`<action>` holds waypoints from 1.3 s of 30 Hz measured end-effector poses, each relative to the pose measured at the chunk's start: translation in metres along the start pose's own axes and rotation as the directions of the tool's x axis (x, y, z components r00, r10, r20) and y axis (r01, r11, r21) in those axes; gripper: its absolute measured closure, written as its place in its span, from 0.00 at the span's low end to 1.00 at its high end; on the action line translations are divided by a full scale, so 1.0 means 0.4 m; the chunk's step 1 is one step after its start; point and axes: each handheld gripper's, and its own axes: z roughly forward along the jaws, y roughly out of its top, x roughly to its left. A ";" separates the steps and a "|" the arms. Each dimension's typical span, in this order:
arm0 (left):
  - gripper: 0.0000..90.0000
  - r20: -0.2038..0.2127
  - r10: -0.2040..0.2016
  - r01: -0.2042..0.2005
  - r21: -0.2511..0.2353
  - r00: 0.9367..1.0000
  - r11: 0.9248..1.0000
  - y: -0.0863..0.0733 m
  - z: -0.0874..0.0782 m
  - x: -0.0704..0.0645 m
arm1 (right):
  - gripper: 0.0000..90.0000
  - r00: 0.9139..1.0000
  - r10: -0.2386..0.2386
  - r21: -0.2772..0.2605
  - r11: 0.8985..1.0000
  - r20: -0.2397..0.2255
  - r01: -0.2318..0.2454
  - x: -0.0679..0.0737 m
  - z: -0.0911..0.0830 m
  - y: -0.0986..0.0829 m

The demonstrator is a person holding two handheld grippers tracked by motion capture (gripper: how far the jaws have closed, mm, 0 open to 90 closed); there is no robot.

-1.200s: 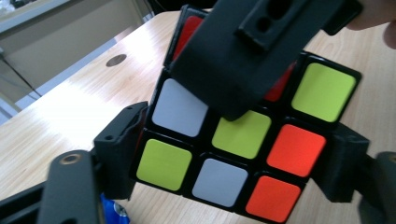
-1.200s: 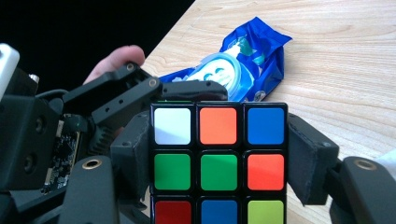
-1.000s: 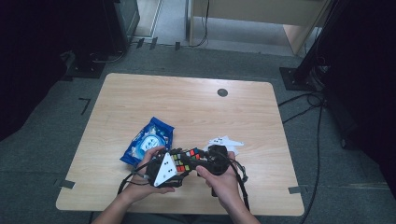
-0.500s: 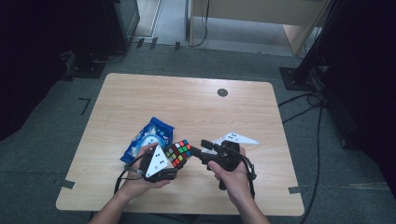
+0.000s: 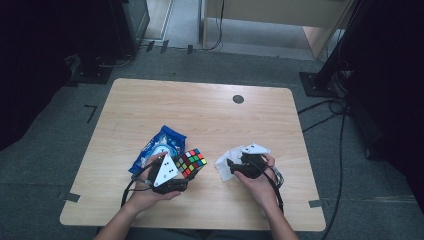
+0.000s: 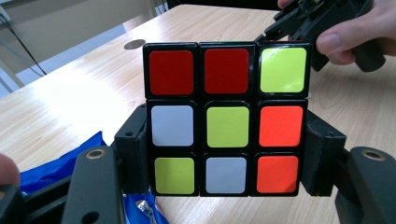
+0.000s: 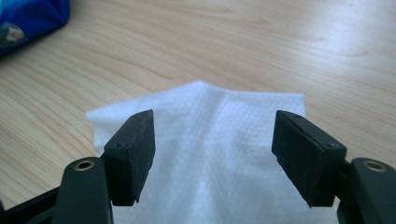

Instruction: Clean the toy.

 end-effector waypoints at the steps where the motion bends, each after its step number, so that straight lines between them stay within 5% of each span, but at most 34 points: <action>1: 0.38 0.003 -0.003 0.003 0.002 1.000 1.000 0.000 0.000 0.000 | 0.33 1.000 -0.008 0.001 1.000 0.009 0.008 0.000 0.003 -0.001; 5: 0.38 0.014 -0.011 0.011 0.004 1.000 1.000 0.001 -0.001 0.001 | 0.34 0.999 -0.040 0.054 0.998 0.032 0.038 -0.001 0.020 -0.013; 13: 0.38 0.034 -0.058 0.058 0.005 0.998 0.998 0.003 -0.004 0.013 | 0.44 0.998 -0.010 -0.005 1.000 0.055 0.010 -0.004 0.017 -0.031; 17: 0.38 0.044 -0.078 0.078 0.000 0.996 0.997 0.004 -0.005 0.017 | 0.87 0.998 0.010 -0.013 1.000 0.067 -0.009 -0.015 0.008 -0.031; 20: 0.38 0.050 -0.085 0.085 0.001 0.995 0.996 0.004 -0.003 0.018 | 0.96 0.999 0.037 -0.009 0.999 0.014 -0.037 -0.021 -0.002 -0.026; 23: 0.38 0.057 -0.088 0.088 0.001 0.994 0.996 0.003 0.000 0.017 | 0.96 0.996 0.044 -0.114 0.992 -0.079 -0.053 0.003 -0.047 0.006; 26: 0.38 0.063 -0.086 0.086 0.007 0.994 0.996 0.002 0.004 0.015 | 0.96 0.976 0.027 -0.251 0.964 -0.215 -0.082 0.054 -0.116 0.052; 29: 0.38 0.075 -0.082 0.081 0.009 0.994 0.997 0.003 0.009 0.005 | 0.96 0.948 -0.060 -0.327 0.944 -0.313 -0.048 0.123 -0.167 0.088; 32: 0.38 0.094 -0.064 0.063 0.012 0.994 0.998 0.005 0.015 -0.010 | 0.96 0.910 -0.129 -0.373 0.927 -0.394 -0.030 0.192 -0.200 0.106; 35: 0.38 0.106 -0.046 0.045 0.008 0.993 0.999 0.009 0.017 -0.024 | 0.96 0.860 -0.177 -0.396 0.918 -0.479 -0.032 0.238 -0.210 0.117; 37: 0.38 0.111 -0.041 0.042 -0.002 0.993 0.999 0.012 0.014 -0.028 | 0.96 0.865 -0.190 -0.391 0.920 -0.465 -0.008 0.252 -0.202 0.117; 38: 0.38 0.114 -0.039 0.040 -0.007 0.993 0.999 0.012 0.012 -0.028 | 0.96 0.880 -0.186 -0.387 0.922 -0.437 0.003 0.250 -0.193 0.115; 39: 0.38 0.113 -0.041 0.043 -0.015 0.993 0.999 0.013 0.009 -0.028 | 0.96 0.887 -0.170 -0.379 0.926 -0.430 -0.006 0.246 -0.187 0.112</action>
